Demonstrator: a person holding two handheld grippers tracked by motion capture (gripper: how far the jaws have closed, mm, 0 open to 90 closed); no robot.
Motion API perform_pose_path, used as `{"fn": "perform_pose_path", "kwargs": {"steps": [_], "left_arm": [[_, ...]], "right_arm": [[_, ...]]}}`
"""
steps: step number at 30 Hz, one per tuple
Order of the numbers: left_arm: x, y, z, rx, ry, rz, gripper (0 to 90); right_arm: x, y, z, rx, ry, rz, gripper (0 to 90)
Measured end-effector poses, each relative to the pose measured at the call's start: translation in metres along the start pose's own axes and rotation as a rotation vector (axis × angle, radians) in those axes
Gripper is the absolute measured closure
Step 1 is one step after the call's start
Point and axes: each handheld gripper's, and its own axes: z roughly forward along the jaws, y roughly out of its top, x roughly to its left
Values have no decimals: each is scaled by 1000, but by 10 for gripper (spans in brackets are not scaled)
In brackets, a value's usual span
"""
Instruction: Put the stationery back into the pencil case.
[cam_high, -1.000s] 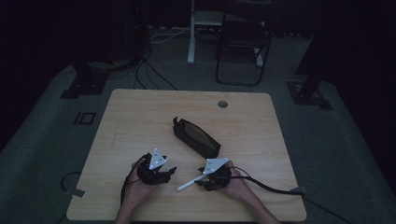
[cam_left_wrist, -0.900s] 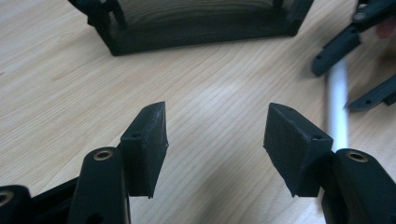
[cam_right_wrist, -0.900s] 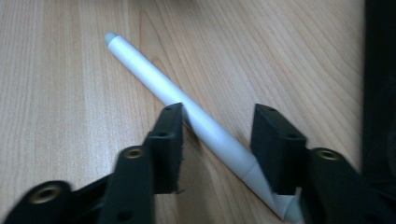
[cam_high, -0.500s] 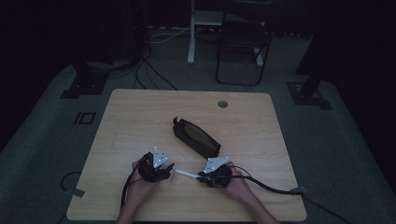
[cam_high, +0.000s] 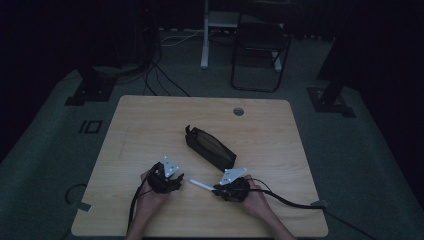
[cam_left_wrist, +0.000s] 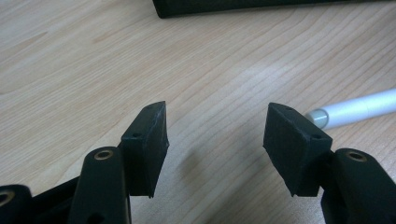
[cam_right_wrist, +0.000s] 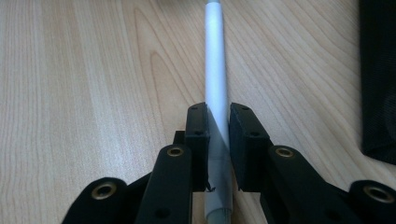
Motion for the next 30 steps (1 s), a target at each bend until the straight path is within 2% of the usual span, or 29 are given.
{"fn": "perform_pose_path", "kwargs": {"steps": [10, 15, 30], "left_arm": [[-1, -1, 6, 23, 2, 0, 395], [0, -2, 6, 31, 0, -1, 391], [5, -4, 8, 24, -34, -44, 389]], "right_arm": [[-3, -3, -3, -2, -16, 29, 787], [-4, -2, -7, -17, -19, 27, 787], [-5, 3, -20, -54, -48, 32, 787]]}}
